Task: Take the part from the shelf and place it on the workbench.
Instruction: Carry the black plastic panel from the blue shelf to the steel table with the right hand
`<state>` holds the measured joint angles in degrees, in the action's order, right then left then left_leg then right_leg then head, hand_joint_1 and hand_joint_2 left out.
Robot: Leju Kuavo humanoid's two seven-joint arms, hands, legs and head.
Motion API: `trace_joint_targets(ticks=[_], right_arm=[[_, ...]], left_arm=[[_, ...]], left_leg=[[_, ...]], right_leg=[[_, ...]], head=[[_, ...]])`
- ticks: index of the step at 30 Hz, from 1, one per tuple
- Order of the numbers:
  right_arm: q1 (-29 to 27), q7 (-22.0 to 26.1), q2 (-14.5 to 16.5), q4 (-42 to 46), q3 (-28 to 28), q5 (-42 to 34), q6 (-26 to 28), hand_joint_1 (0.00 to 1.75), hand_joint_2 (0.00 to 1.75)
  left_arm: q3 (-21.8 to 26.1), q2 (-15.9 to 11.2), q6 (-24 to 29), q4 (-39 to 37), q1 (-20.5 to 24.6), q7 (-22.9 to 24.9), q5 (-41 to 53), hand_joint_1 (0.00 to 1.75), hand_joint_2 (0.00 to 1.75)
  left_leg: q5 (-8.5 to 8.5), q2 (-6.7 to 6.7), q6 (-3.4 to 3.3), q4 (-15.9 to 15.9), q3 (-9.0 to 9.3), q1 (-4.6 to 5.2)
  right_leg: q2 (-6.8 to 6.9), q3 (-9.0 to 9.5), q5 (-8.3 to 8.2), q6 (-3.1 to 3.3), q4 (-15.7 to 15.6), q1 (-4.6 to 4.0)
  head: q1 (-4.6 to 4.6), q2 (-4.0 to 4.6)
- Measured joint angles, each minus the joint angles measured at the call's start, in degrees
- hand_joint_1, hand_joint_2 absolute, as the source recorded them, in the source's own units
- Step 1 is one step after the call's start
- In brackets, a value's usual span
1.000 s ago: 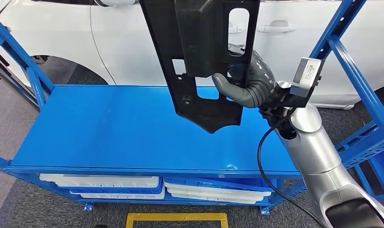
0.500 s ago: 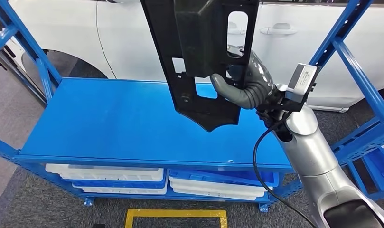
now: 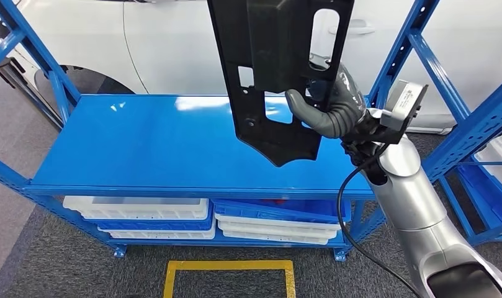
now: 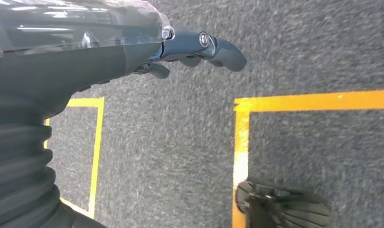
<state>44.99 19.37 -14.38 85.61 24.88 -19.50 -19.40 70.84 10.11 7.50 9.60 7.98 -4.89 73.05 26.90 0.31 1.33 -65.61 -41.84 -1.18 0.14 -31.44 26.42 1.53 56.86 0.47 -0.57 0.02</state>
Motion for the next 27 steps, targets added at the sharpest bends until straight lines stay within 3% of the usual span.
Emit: trace_joint_targets(ticks=[1, 2, 3, 4, 6, 8, 10, 12, 13, 16, 17, 18, 19, 20, 22, 23, 24, 27], right_arm=[[-0.2, 0.0, 0.0, -0.1, -0.1, 0.0, 0.4, 1.75, 1.75], [-0.6, 0.0, 0.0, -0.2, -0.1, 0.0, 0.7, 1.75, 1.75], [-0.9, 0.0, 0.0, -0.3, -0.2, 0.0, 0.9, 1.75, 1.75], [-1.3, 0.0, 0.0, -0.3, -0.2, 0.1, 1.1, 1.75, 1.75], [-1.7, 0.0, 0.0, -0.4, -0.4, 0.1, 1.3, 1.75, 1.75], [-1.8, 0.0, 0.0, -0.3, -0.6, 0.2, 1.4, 1.75, 1.75], [-1.8, 0.0, -0.1, -0.4, -0.7, 0.0, 1.1, 1.75, 1.75], [-1.9, -0.1, -0.1, -0.4, -0.8, -0.2, 0.8, 1.75, 1.75], [-1.8, -0.1, -0.2, -0.4, -0.8, -0.3, 0.8, 1.75, 1.75], [-1.7, -0.3, -0.3, -0.5, -0.8, -0.4, 0.8, 1.75, 1.75], [-1.8, -0.3, -0.3, -0.6, -0.8, -0.4, 0.8, 1.75, 1.75], [-1.8, -0.4, -0.3, -0.7, -0.8, -0.4, 0.8, 1.75, 1.75], [-1.9, -0.5, -0.3, -0.7, -0.8, -0.4, 0.8, 1.75, 1.75], [-1.8, -0.5, -0.3, -0.8, -0.8, -0.4, 0.8, 1.75, 1.75], [-1.7, -0.5, -0.3, -0.8, -0.8, -0.4, 0.8, 1.75, 1.75], [-1.6, -0.5, -0.2, -0.8, -0.8, -0.4, 0.8, 1.75, 1.75], [-1.6, -0.5, -0.2, -0.8, -0.8, -0.4, 0.8, 1.75, 1.75], [-1.6, -0.5, -0.3, -0.8, -0.8, -0.4, 0.8, 1.75, 1.75]], left_arm=[[0.0, 0.0, -0.2, 0.0, 0.0, -0.1, 0.0, 0.0, 1.75], [0.0, 0.0, -0.3, 0.0, 0.0, -0.1, 0.1, 0.0, 1.75], [0.0, 0.0, -0.5, 0.0, 0.0, -0.1, 0.1, 0.0, 1.75], [0.0, 0.0, -0.6, 0.0, 0.0, -0.1, 0.2, 0.0, 1.75], [0.0, -0.1, -0.7, 0.0, 0.1, -0.1, 0.2, 0.0, 1.75], [0.0, -0.2, -0.8, 0.0, 0.2, -0.1, 0.3, 0.0, 1.75], [0.0, -0.3, -0.8, 0.0, 0.3, -0.1, 0.2, 0.0, 1.75], [0.0, -0.2, -0.8, 0.0, 0.2, -0.1, 0.2, 0.0, 1.75], [0.0, -0.2, -0.8, 0.0, 0.2, -0.1, 0.1, 0.0, 1.75], [0.0, -0.2, -0.8, 0.0, 0.3, -0.1, 0.0, 0.0, 1.75], [0.0, -0.1, -0.8, 0.0, 0.2, -0.1, 0.0, 0.0, 1.75], [0.0, -0.1, -0.8, 0.0, 0.2, -0.1, 0.0, 0.0, 1.75], [0.0, -0.1, -0.8, 0.0, 0.1, -0.1, 0.0, 0.0, 1.75], [0.0, -0.1, -0.8, 0.0, 0.1, -0.1, 0.0, 0.0, 1.75], [0.0, 0.0, -0.8, 0.0, 0.1, -0.1, 0.0, 0.0, 1.75], [0.0, 0.0, -0.8, 0.0, 0.1, -0.1, 0.0, 0.0, 1.75], [0.0, 0.0, -0.8, 0.0, 0.1, -0.1, 0.0, 0.0, 1.75], [0.0, 0.0, -0.8, 0.0, 0.0, -0.1, 0.0, 0.0, 1.75]], left_leg=[[2.48, 0.0, 0.09, -4.1, -0.88, -0.01], [3.74, 0.0, 0.16, -7.3, -1.3, -0.01], [3.7, 0.0, 0.15, -9.0, -0.94, 0.0], [2.68, 0.0, 0.05, -8.7, 0.33, 0.01], [0.53, 0.0, -0.6, -2.4, 5.68, 0.2], [0.72, 0.01, -1.28, 5.2, 10.94, 0.57], [1.31, 0.01, -1.69, 8.1, 12.51, 0.94], [0.5, -0.13, -2.28, 8.6, 12.11, 0.77], [-0.03, -0.25, -2.66, 8.8, 11.82, 0.62], [-1.54, -0.48, -3.2, 9.0, 10.23, 0.53], [-1.98, -0.5, -3.16, 8.9, 9.56, 0.54], [-2.37, -0.5, -3.1, 8.7, 8.9, 0.53], [-2.72, -0.5, -3.01, 8.5, 8.24, 0.5], [-3.0, -0.49, -2.87, 8.2, 7.64, 0.46], [-3.42, -0.44, -2.46, 7.6, 6.64, 0.47], [-3.65, -0.42, -2.15, 7.4, 6.32, 0.51], [-3.91, -0.39, -1.79, 7.3, 6.09, 0.55], [-4.4, -0.29, -0.68, 7.3, 5.6, 0.51]], right_leg=[[0.01, -0.76, -0.59, 0.12, 0.0, -0.09], [0.01, -1.49, -1.13, 0.12, 0.1, -0.2], [0.02, -2.23, -1.67, 0.09, 0.1, -0.31], [0.01, -2.93, -2.16, 0.03, 0.2, -0.41], [0.01, -4.05, -2.94, -0.19, 0.5, -0.56], [0.06, -4.75, -3.56, -0.65, 0.8, -0.68], [0.14, -5.1, -4.23, -1.38, 0.9, -0.59], [0.08, -5.48, -4.19, -2.13, 1.2, -0.42], [0.0, -5.97, -3.07, -2.44, 2.2, -0.34], [-0.11, -9.3, 3.91, -3.31, 11.8, 0.1], [-0.11, -10.19, 5.4, -3.56, 15.2, 0.24], [-0.1, -10.29, 5.69, -3.74, 17.0, 0.36], [-0.09, -9.31, 4.9, -3.84, 16.6, 0.47], [-0.09, -7.15, 3.42, -3.86, 13.9, 0.57], [-0.11, -1.89, 1.64, -3.62, 6.0, 0.57], [-0.17, -0.18, 1.4, -3.32, 3.2, 0.44], [-0.23, 0.52, 1.59, -2.99, 1.7, 0.26], [-0.22, 0.05, 0.81, -1.61, 1.1, 0.11]], head=[[0.0, 0.0], [0.0, 0.0], [0.0, 0.0], [0.0, 0.0], [0.0, 0.0], [0.0, 0.0], [-0.01, 0.0], [-0.01, 0.0], [0.0, 0.0], [0.01, 0.0], [0.01, 0.0], [0.0, 0.0], [0.0, 0.0], [0.0, 0.0], [0.0, 0.0], [0.0, 0.0], [-0.01, 0.0], [-0.01, 0.0]])
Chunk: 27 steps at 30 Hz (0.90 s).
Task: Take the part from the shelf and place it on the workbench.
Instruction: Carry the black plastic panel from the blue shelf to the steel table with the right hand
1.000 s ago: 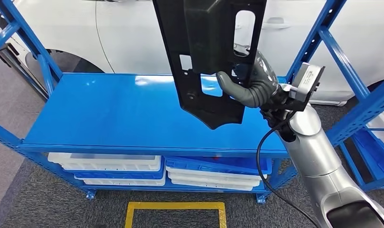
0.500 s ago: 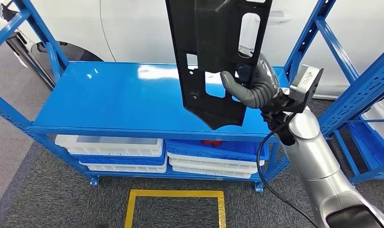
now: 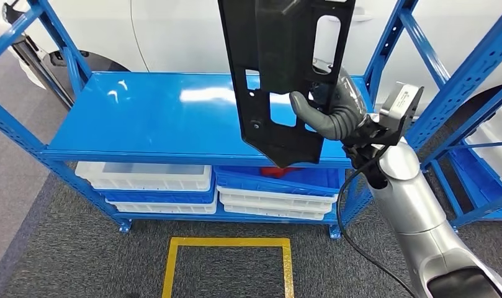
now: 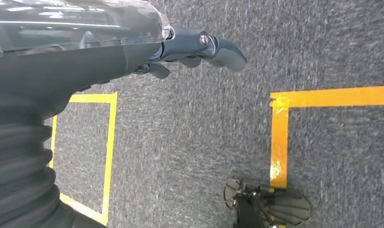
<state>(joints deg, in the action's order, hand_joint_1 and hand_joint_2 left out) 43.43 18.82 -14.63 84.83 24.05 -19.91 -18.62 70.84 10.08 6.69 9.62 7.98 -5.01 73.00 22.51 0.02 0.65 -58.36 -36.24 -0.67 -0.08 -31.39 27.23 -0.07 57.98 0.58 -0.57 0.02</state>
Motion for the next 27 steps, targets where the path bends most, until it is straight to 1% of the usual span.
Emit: trace_joint_targets(ticks=[1, 2, 3, 4, 5, 6, 7, 8, 9, 10, 11, 12, 13, 15, 16, 17, 18, 19, 20, 21, 22, 23, 24, 25, 26, 27], right_arm=[[0.0, 0.0, 0.0, 0.0, 0.0, 0.0, 0.0, 1.75, 1.75], [0.1, 0.0, 0.0, 0.0, 0.0, -0.1, 0.0, 1.75, 1.75], [0.1, -0.1, 0.0, 0.0, 0.0, -0.3, 0.0, 1.75, 1.75], [0.1, -0.1, 0.1, -0.1, 0.0, -0.5, -0.1, 1.75, 1.75], [0.1, -0.2, 0.1, -0.1, 0.0, -0.7, -0.1, 1.75, 1.75], [-0.1, -0.4, 0.1, -0.2, 0.0, -1.0, -0.2, 1.75, 1.75], [-0.2, -0.5, 0.0, -0.2, 0.0, -1.3, -0.2, 1.75, 1.75], [-0.4, -0.7, 0.0, -0.2, 0.0, -1.6, -0.3, 1.75, 1.75], [-0.5, -0.8, 0.0, -0.2, 0.0, -1.8, -0.3, 1.75, 1.75], [-0.6, -0.9, 0.0, -0.2, 0.0, -2.0, -0.3, 1.75, 1.75], [-0.7, -0.9, 0.0, -0.2, 0.0, -2.1, -0.4, 1.75, 1.75], [-0.8, -0.9, -0.1, -0.1, 0.0, -2.1, -0.4, 1.75, 1.75], [-1.0, -0.9, -0.2, -0.1, -0.1, -2.2, -0.4, 1.75, 1.75], [-1.5, -0.8, -0.5, 0.0, -0.3, -2.6, -0.4, 1.75, 1.75], [-1.7, -0.7, -0.8, 0.0, -0.5, -2.8, -0.4, 1.75, 1.75], [-1.8, -0.7, -1.0, 0.1, -0.7, -3.0, -0.4, 1.75, 1.75], [-2.0, -0.6, -1.2, 0.1, -1.0, -3.1, -0.5, 1.75, 1.75], [-2.3, -0.5, -1.4, 0.2, -1.1, -3.1, -0.5, 1.75, 1.75], [-2.7, -0.5, -1.4, 0.2, -1.2, -3.1, -0.4, 1.75, 1.75], [-3.2, -0.4, -1.5, 0.2, -1.3, -3.1, -0.4, 1.75, 1.75], [-3.8, -0.4, -1.5, 0.3, -1.4, -3.0, -0.3, 1.75, 1.75], [-4.3, -0.4, -1.5, 0.5, -1.4, -3.0, -0.1, 1.75, 1.75], [-4.8, -0.4, -1.6, 0.8, -1.5, -2.8, 0.0, 1.75, 1.75], [-5.2, -0.3, -1.6, 1.1, -1.7, -2.7, 0.1, 1.75, 1.75], [-5.7, -0.2, -1.6, 1.4, -1.9, -2.7, 0.1, 1.75, 1.75], [-6.1, 0.0, -1.7, 1.6, -2.2, -2.6, 0.1, 1.75, 1.75]], left_arm=[[0.0, 0.0, 0.0, 0.0, -0.1, 0.0, 0.0, 0.0, 1.75], [0.0, 0.0, 0.0, 0.0, -0.1, 0.0, 0.0, 0.0, 1.75], [0.0, 0.0, 0.1, 0.0, -0.1, 0.0, -0.1, 0.0, 1.75], [0.0, 0.0, 0.1, 0.0, -0.1, 0.0, -0.1, 0.0, 1.75], [0.0, 0.0, 0.1, 0.0, -0.2, -0.1, -0.1, 0.0, 1.75], [0.0, 0.0, 0.1, 0.0, -0.3, -0.1, -0.1, 0.0, 1.75], [0.0, 0.0, 0.1, 0.0, -0.4, -0.2, -0.1, 0.0, 1.75], [0.0, 0.0, 0.1, 0.0, -0.5, -0.3, -0.1, 0.0, 1.75], [0.0, 0.0, 0.1, 0.0, -0.6, -0.4, -0.1, 0.0, 1.75], [0.0, 0.0, 0.1, 0.0, -0.6, -0.5, -0.1, 0.0, 1.75], [0.0, 0.0, 0.1, 0.0, -0.6, -0.6, -0.1, 0.0, 1.75], [0.0, 0.0, 0.1, 0.0, -0.6, -0.6, -0.1, 0.0, 1.75], [0.0, 0.0, 0.2, 0.0, -0.7, -0.7, 0.0, 0.0, 1.75], [0.0, 0.0, 0.2, 0.0, -0.9, -0.7, 0.1, 0.0, 1.75], [0.0, 0.0, 0.2, 0.0, -0.9, -0.7, 0.2, 0.0, 1.75], [0.0, 0.1, 0.3, 0.0, -0.9, -0.7, 0.2, 0.0, 1.75], [0.0, 0.1, 0.2, 0.0, -0.9, -0.7, 0.3, 0.0, 1.75], [0.0, 0.1, 0.2, 0.0, -0.9, -0.8, 0.3, 0.0, 1.75], [0.0, 0.1, 0.2, 0.0, -1.0, -0.8, 0.4, 0.0, 1.75], [0.0, 0.1, 0.2, 0.0, -1.0, -0.7, 0.5, 0.0, 1.75], [0.0, 0.1, 0.2, 0.0, -1.1, -0.7, 0.5, 0.0, 1.75], [0.0, 0.1, 0.2, 0.0, -1.2, -0.6, 0.5, 0.0, 1.75], [0.0, 0.2, 0.2, 0.0, -1.3, -0.5, 0.5, 0.0, 1.75], [0.0, 0.2, 0.2, 0.0, -1.4, -0.3, 0.5, 0.0, 1.75], [0.0, 0.2, 0.2, 0.0, -1.4, -0.1, 0.5, 0.0, 1.75], [0.0, 0.2, 0.2, 0.0, -1.4, 0.1, 0.5, 0.0, 1.75]], left_leg=[[0.92, 0.04, 0.29, -0.8, -0.43, -0.03], [2.68, 0.07, 0.52, -2.7, -1.18, -0.06], [5.18, 0.07, 0.68, -5.7, -2.25, -0.13], [7.7, 0.06, 0.84, -9.5, -3.43, -0.14], [9.52, 0.06, 0.96, -13.1, -4.4, -0.14], [10.3, 0.05, 1.02, -15.4, -4.72, -0.14], [9.89, 0.05, 0.97, -15.6, -4.01, -0.13], [8.63, 0.05, 0.81, -13.6, -2.2, -0.11], [7.18, 0.07, 0.51, -9.9, 0.46, -0.06], [6.37, 0.09, 0.12, -5.7, 3.3, 0.07], [5.88, 0.11, -0.25, -2.4, 5.33, 0.23], [5.84, 0.13, -0.57, -0.3, 6.45, 0.4], [5.94, 0.14, -0.84, 0.4, 6.71, 0.57], [5.16, 0.08, -1.45, 0.8, 6.28, 0.51], [4.62, -0.01, -1.84, 0.9, 6.04, 0.37], [4.03, -0.12, -2.24, 1.2, 5.66, 0.2], [3.47, -0.23, -2.52, 1.3, 5.19, 0.07], [3.01, -0.29, -2.7, 1.3, 4.6, 0.1], [2.58, -0.33, -2.76, 1.3, 3.97, 0.11], [2.14, -0.35, -2.74, 1.3, 3.35, 0.12], [1.73, -0.35, -2.68, 1.2, 2.74, 0.11], [1.35, -0.35, -2.58, 1.1, 2.15, 0.11], [1.04, -0.35, -2.44, 0.9, 1.64, 0.1], [0.8, -0.35, -2.28, 0.7, 1.21, 0.1], [0.57, -0.33, -2.04, 0.5, 0.85, 0.15], [0.35, -0.31, -1.75, 0.4, 0.62, 0.19]], right_leg=[[0.08, -0.29, -0.49, 0.56, -0.2, 0.09], [0.16, -0.66, -1.01, 1.05, -0.4, 0.18], [0.24, -1.12, -1.47, 1.36, -0.5, 0.13], [0.27, -1.7, -1.91, 1.57, -0.5, 0.04], [0.29, -2.28, -2.34, 1.64, -0.4, -0.09], [0.29, -2.88, -2.77, 1.67, -0.4, -0.21], [0.27, -3.46, -3.18, 1.63, -0.3, -0.32], [0.24, -3.99, -3.54, 1.55, -0.2, -0.4], [0.21, -4.47, -3.86, 1.45, 0.0, -0.47], [0.19, -4.92, -4.15, 1.27, 0.1, -0.58], [0.2, -5.23, -4.45, 1.01, 0.2, -0.63], [0.22, -5.43, -4.75, 0.72, 0.3, -0.65], [0.24, -5.56, -5.09, 0.37, 0.2, -0.64], [0.23, -5.67, -5.63, -0.34, 0.1, -0.54], [0.17, -6.0, -5.05, -0.66, 0.6, -0.5], [0.11, -6.64, -3.52, -0.96, 2.1, -0.45], [0.06, -7.65, -1.16, -1.22, 4.8, -0.34], [0.04, -8.89, 1.57, -1.45, 8.4, -0.25], [0.04, -10.06, 3.81, -1.67, 12.4, -0.13], [0.05, -10.73, 4.99, -1.85, 15.4, -0.02], [0.05, -10.54, 5.01, -1.97, 16.7, 0.09], [0.06, -9.18, 3.99, -2.02, 15.7, 0.19], [0.08, -6.69, 2.5, -1.97, 12.5, 0.26], [0.11, -3.74, 1.45, -1.83, 8.1, 0.28], [0.11, -1.11, 0.88, -1.58, 4.1, 0.15], [0.09, 0.56, 0.74, -1.26, 1.5, -0.01]], head=[[0.01, 0.0], [0.0, 0.0], [0.0, 0.0], [0.0, 0.0], [-0.01, 0.0], [0.0, 0.0], [0.0, 0.0], [-0.01, 0.0], [-0.01, 0.0], [-0.01, 0.0], [-0.02, 0.0], [-0.01, 0.0], [-0.01, 0.0], [-0.01, 0.0], [0.0, 0.0], [0.01, 0.0], [0.01, 0.0], [0.02, 0.0], [0.01, 0.0], [0.01, 0.0], [0.01, 0.0], [0.01, 0.0], [0.01, 0.0], [0.01, 0.0], [0.0, 0.0], [0.0, 0.0]])
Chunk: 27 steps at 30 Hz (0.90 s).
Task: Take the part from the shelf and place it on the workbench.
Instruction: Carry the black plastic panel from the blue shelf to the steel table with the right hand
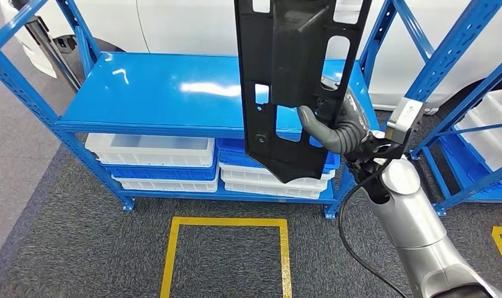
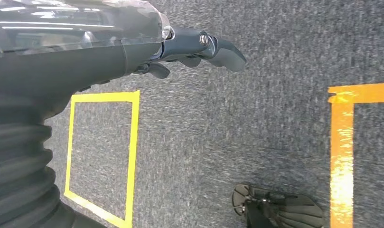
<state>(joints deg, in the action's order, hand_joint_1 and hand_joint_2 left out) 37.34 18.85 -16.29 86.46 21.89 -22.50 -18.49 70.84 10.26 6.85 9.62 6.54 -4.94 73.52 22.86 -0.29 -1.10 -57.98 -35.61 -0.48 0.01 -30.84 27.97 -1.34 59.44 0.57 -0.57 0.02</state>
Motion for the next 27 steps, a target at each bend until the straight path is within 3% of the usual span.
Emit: trace_joint_targets(ticks=[2, 4, 6, 8, 9, 10, 11, 12, 14, 16, 19, 20, 22, 24, 25, 26, 27], right_arm=[[-0.7, 0.4, 0.0, 0.3, -0.6, 0.2, -0.4, 1.75, 1.75], [-1.1, 0.7, 0.0, 0.3, -1.0, 0.6, -1.1, 1.75, 1.75], [-1.3, 1.0, 0.0, 0.3, -1.2, 0.7, -1.6, 1.75, 1.75], [-1.6, 1.2, 0.0, 0.3, -1.4, 0.8, -2.1, 1.75, 1.75], [-1.9, 1.3, 0.1, 0.3, -1.5, 0.8, -2.3, 1.75, 1.75], [-2.2, 1.4, 0.1, 0.3, -1.5, 0.8, -2.4, 1.75, 1.75], [-2.4, 1.5, 0.1, 0.3, -1.6, 0.8, -2.5, 1.75, 1.75], [-2.7, 1.7, 0.2, 0.3, -1.6, 0.9, -2.7, 1.75, 1.75], [-3.3, 2.2, 0.2, 0.6, -1.9, 0.9, -2.9, 1.75, 1.75], [-4.0, 2.8, 0.3, 1.2, -2.4, 1.0, -3.0, 1.75, 1.75], [-6.3, 3.6, 0.9, 2.3, -3.4, 2.0, -3.1, 1.75, 1.75], [-7.4, 3.9, 1.1, 2.9, -3.8, 2.5, -3.1, 1.75, 1.75], [-9.8, 4.4, 1.4, 4.0, -4.7, 3.4, -3.2, 1.75, 1.75], [-12.4, 4.8, 1.9, 5.0, -5.3, 4.0, -3.2, 1.75, 1.75], [-13.9, 5.0, 2.1, 5.5, -5.4, 4.2, -3.2, 1.75, 1.75], [-15.3, 5.2, 2.4, 6.0, -5.6, 4.4, -3.3, 1.75, 1.75], [-16.5, 5.3, 2.6, 6.5, -5.7, 4.6, -3.4, 1.75, 1.75]], left_arm=[[0.0, 0.0, 0.1, 0.0, -0.1, 0.3, -0.1, 0.0, 1.75], [0.0, 0.0, 0.2, 0.0, -0.2, 0.6, -0.2, 0.0, 1.75], [0.0, 0.0, 0.3, 0.0, -0.2, 0.6, -0.3, 0.0, 1.75], [0.0, -0.1, 0.4, 0.0, -0.2, 0.4, -0.3, 0.0, 1.75], [0.0, -0.1, 0.4, 0.0, -0.2, 0.3, -0.3, 0.0, 1.75], [0.0, -0.1, 0.4, 0.0, -0.2, 0.2, -0.3, 0.0, 1.75], [0.0, -0.1, 0.5, 0.0, -0.2, 0.1, -0.4, 0.0, 1.75], [0.0, -0.1, 0.5, 0.0, -0.2, 0.0, -0.4, 0.0, 1.75], [0.0, -0.1, 0.7, 0.0, 0.0, -0.3, -0.7, 0.0, 1.75], [0.0, -0.2, 0.8, 0.0, 0.2, -0.6, -1.0, 0.0, 1.75], [0.2, -0.2, 0.8, 0.0, 0.3, -0.8, -1.4, 0.0, 1.75], [0.2, -0.2, 0.8, 0.0, 0.3, -0.8, -1.4, 0.0, 1.75], [0.3, -0.1, 0.6, 0.0, 0.4, -0.7, -1.4, 0.0, 1.75], [0.3, -0.1, 0.5, 0.0, 0.4, -0.6, -1.4, 0.0, 1.75], [0.3, 0.0, 0.4, 0.0, 0.3, -0.5, -1.3, 0.0, 1.75], [0.3, 0.0, 0.4, 0.0, 0.2, -0.4, -1.3, 0.0, 1.75], [0.3, 0.1, 0.4, 0.0, 0.1, -0.2, -1.2, 0.0, 1.75]], left_leg=[[-0.56, 0.03, 0.71, 0.0, -0.29, 0.03], [-0.55, 0.1, 1.42, -0.2, -0.71, 0.03], [2.53, 0.19, 1.95, -3.3, -2.07, -0.02], [7.68, 0.21, 2.32, -10.7, -4.35, -0.17], [9.34, 0.21, 2.45, -14.2, -5.22, -0.2], [9.81, 0.2, 2.49, -16.2, -5.36, -0.2], [9.15, 0.21, 2.43, -16.0, -4.46, -0.19], [7.76, 0.21, 2.25, -13.6, -2.47, -0.18], [5.54, 0.27, 1.56, -5.4, 3.21, -0.01], [5.22, 0.34, 1.02, 0.0, 6.47, 0.27], [4.71, 0.28, 0.34, 1.1, 6.36, 0.29], [4.26, 0.2, -0.04, 1.3, 6.15, 0.16], [3.33, 0.05, -0.65, 1.5, 5.36, -0.05], [2.68, 0.07, -0.85, 1.4, 4.28, 0.02], [2.41, 0.07, -0.84, 1.2, 3.76, 0.04], [2.2, 0.07, -0.79, 1.0, 3.24, 0.05], [2.05, 0.07, -0.71, 0.7, 2.76, 0.05]], right_leg=[[-0.06, 0.64, 0.09, 0.72, -1.6, -0.38], [0.01, 0.12, -0.65, 1.58, -1.9, -0.13], [0.15, -0.69, -1.69, 2.4, -2.3, 0.18], [0.22, -1.78, -2.55, 2.77, -2.3, 0.08], [0.23, -2.33, -2.96, 2.8, -2.3, 0.0], [0.23, -2.85, -3.34, 2.79, -2.2, -0.07], [0.22, -3.33, -3.69, 2.74, -2.1, -0.15], [0.2, -3.76, -3.99, 2.67, -2.1, -0.23], [0.19, -4.4, -4.48, 2.39, -1.8, -0.42], [0.24, -4.75, -4.96, 1.86, -1.7, -0.52], [0.19, -5.02, -5.55, 0.83, -1.7, -0.44], [0.12, -5.38, -4.84, 0.51, -1.0, -0.41], [0.0, -7.18, -0.94, 0.04, 3.4, -0.27], [0.0, -9.52, 3.53, -0.29, 10.7, -0.18], [0.0, -10.06, 4.51, -0.4, 13.3, -0.15], [0.01, -9.59, 4.3, -0.43, 13.8, -0.12], [0.02, -8.1, 3.22, -0.38, 12.3, -0.11]], head=[[0.0, 0.0], [0.0, 0.0], [0.0, 0.0], [0.0, 0.0], [0.0, 0.0], [0.0, 0.0], [0.01, 0.0], [0.01, 0.0], [0.0, 0.0], [-0.01, 0.0], [0.0, 0.0], [0.0, 0.0], [0.0, 0.0], [0.01, 0.0], [0.0, 0.0], [0.0, 0.0], [0.0, 0.0]])
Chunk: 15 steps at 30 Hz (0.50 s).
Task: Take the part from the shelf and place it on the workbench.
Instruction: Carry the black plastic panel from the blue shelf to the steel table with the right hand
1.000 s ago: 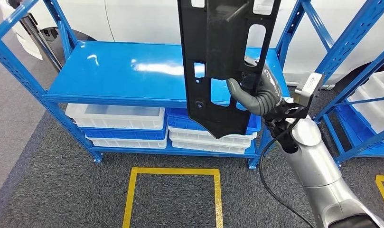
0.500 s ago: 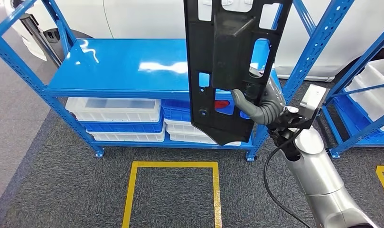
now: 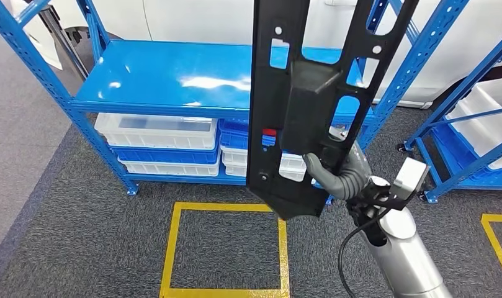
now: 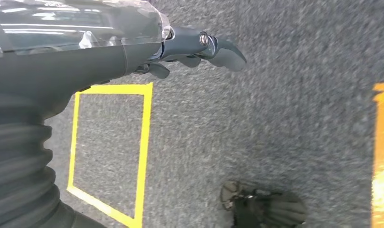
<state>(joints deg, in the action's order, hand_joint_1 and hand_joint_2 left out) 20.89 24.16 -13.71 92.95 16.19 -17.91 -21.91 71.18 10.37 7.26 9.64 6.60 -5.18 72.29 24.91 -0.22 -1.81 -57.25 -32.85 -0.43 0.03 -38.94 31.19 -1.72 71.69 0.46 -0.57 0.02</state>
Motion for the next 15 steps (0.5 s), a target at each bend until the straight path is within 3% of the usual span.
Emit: trace_joint_targets(ticks=[2, 4, 6, 8, 10, 12, 13, 14, 15], right_arm=[[-1.7, 0.1, 0.5, 1.2, -0.2, 0.6, -0.1, 1.75, 1.75], [-2.9, 0.0, 0.9, 2.4, -0.4, 1.3, -0.2, 1.75, 1.75], [-4.3, 0.0, 1.2, 3.4, -0.6, 1.6, -0.3, 1.75, 1.75], [-5.5, 0.0, 1.4, 4.2, -0.9, 1.7, -0.6, 1.75, 1.75], [-6.7, 0.3, 1.6, 4.7, -1.2, 1.9, -0.8, 1.75, 1.75], [-8.3, 0.8, 1.6, 5.1, -1.5, 2.3, -0.9, 1.75, 1.75], [-9.1, 1.1, 1.7, 5.2, -1.6, 2.5, -0.9, 1.75, 1.75], [-9.8, 1.4, 1.7, 5.2, -1.6, 2.7, -1.0, 1.75, 1.75], [-10.5, 1.7, 1.7, 5.3, -1.7, 2.9, -1.1, 1.75, 1.75]], left_arm=[[0.0, 0.1, 0.0, 0.0, -0.1, 0.4, 0.3, 0.0, 1.75], [0.0, 0.2, 0.0, 0.0, 0.0, 0.7, 0.6, 0.0, 1.75], [0.0, 0.2, 0.0, 0.0, -0.1, 0.8, 0.8, 0.0, 1.75], [0.0, 0.2, 0.0, 0.0, -0.2, 0.9, 1.0, 0.0, 1.75], [0.0, 0.2, 0.0, 0.0, -0.3, 0.8, 0.9, 0.0, 1.75], [0.0, 0.2, 0.0, 0.0, -0.3, 0.6, 0.7, 0.0, 1.75], [0.0, 0.2, 0.0, 0.0, -0.3, 0.6, 0.7, 0.0, 1.75], [0.0, 0.2, 0.0, 0.0, -0.4, 0.5, 0.6, 0.0, 1.75], [0.0, 0.2, 0.0, 0.0, -0.4, 0.5, 0.6, 0.0, 1.75]], left_leg=[[-0.2, -0.03, 0.26, -0.7, -0.88, 0.05], [-0.47, -0.05, 0.73, -1.1, -1.37, 0.12], [-0.93, -0.04, 1.39, -1.0, -1.52, 0.11], [-0.62, 0.04, 2.05, -1.4, -1.85, 0.13], [2.63, 0.12, 2.57, -5.0, -3.22, 0.08], [7.39, 0.13, 2.99, -12.3, -5.55, -0.08], [8.75, 0.13, 3.14, -15.3, -6.29, -0.14], [9.05, 0.13, 3.22, -16.6, -6.23, -0.17], [8.26, 0.13, 3.21, -15.6, -5.09, -0.18]], right_leg=[[0.02, 5.18, -2.37, 0.39, -7.8, -0.06], [0.01, 8.28, -3.2, 0.93, -13.0, -0.4], [-0.03, 8.2, -3.43, 1.46, -13.5, -0.7], [0.05, 7.94, -4.03, 2.23, -14.0, -0.35], [0.22, 7.48, -4.84, 3.01, -14.5, -0.01], [0.29, 6.66, -5.5, 3.29, -14.5, -0.1], [0.3, 6.19, -5.83, 3.28, -14.4, -0.14], [0.29, 5.72, -6.14, 3.23, -14.3, -0.16], [0.26, 5.3, -6.41, 3.14, -14.2, -0.16]], head=[[0.0, 0.0], [0.0, 0.0], [0.0, 0.0], [0.0, 0.0], [0.0, 0.0], [-0.01, 0.0], [-0.01, 0.0], [-0.01, 0.0], [0.0, 0.0]])
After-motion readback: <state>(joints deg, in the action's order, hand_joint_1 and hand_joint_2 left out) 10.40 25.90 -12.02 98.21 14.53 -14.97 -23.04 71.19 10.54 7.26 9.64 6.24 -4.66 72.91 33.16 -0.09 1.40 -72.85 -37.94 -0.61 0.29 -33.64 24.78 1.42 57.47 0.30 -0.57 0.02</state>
